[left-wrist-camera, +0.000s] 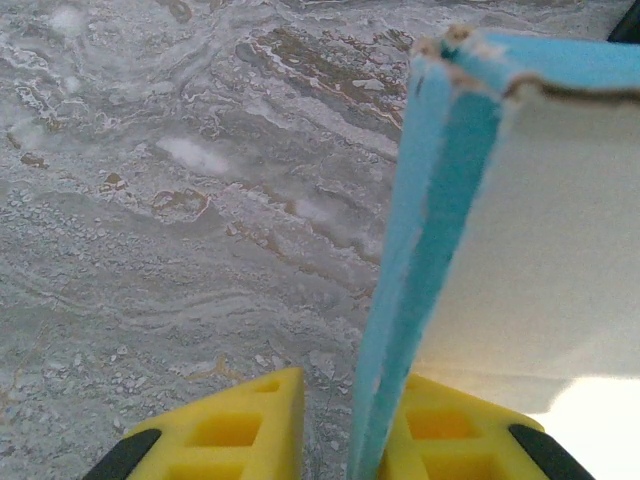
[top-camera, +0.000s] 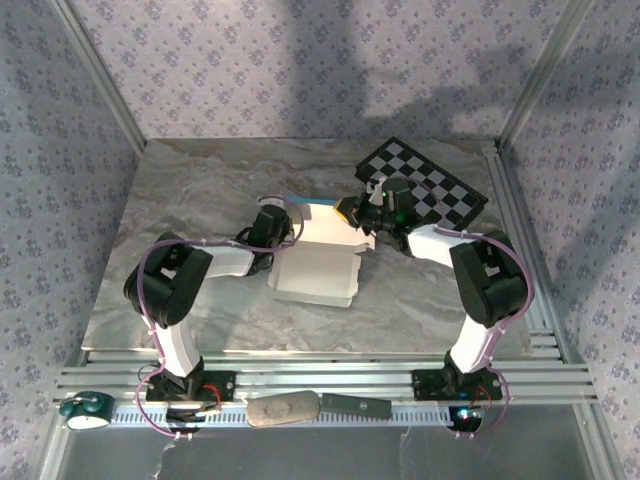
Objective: Fold the paper box
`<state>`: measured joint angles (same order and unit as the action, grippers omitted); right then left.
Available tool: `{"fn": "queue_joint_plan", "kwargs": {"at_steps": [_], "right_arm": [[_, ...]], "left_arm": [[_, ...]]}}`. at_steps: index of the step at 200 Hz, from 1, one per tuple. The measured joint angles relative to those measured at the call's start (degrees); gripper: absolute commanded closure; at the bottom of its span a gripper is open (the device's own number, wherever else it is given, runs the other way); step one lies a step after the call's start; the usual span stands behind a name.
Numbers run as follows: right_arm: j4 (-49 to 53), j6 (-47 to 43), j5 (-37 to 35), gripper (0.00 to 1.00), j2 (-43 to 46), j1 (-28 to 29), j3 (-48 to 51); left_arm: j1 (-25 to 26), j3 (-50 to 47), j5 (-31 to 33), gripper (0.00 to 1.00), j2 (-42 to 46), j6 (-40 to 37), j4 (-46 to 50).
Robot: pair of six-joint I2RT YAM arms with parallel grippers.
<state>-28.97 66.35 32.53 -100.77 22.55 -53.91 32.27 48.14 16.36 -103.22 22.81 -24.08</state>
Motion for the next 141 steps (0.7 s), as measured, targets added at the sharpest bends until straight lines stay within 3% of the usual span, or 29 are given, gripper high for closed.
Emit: {"fn": "queue_joint_plan", "kwargs": {"at_steps": [20,66,102,123,141], "right_arm": [[0.04,0.0,0.07,1.0,0.0,0.04,0.0],[0.02,-0.7,0.0,1.0,0.02,0.5,0.0],[0.13,-4.07,-1.33,1.0,0.7,2.16,0.55],[0.15,-6.4,-2.23,1.0,1.86,2.67,2.03],[-0.11,-7.85,-2.82,1.0,2.27,2.73,3.13]], "left_arm": [[0.02,-0.22,-0.31,1.0,-0.02,0.37,-0.37],[0.07,-0.66,-0.11,1.0,-0.02,0.57,-1.16],[0.5,-1.09,4.2,1.0,0.02,2.89,-1.27],[-0.13,-2.25,6.47,0.81,0.31,4.13,-1.92],[-0.59,-3.82,7.82,0.79,0.44,4.85,-1.86]]}}
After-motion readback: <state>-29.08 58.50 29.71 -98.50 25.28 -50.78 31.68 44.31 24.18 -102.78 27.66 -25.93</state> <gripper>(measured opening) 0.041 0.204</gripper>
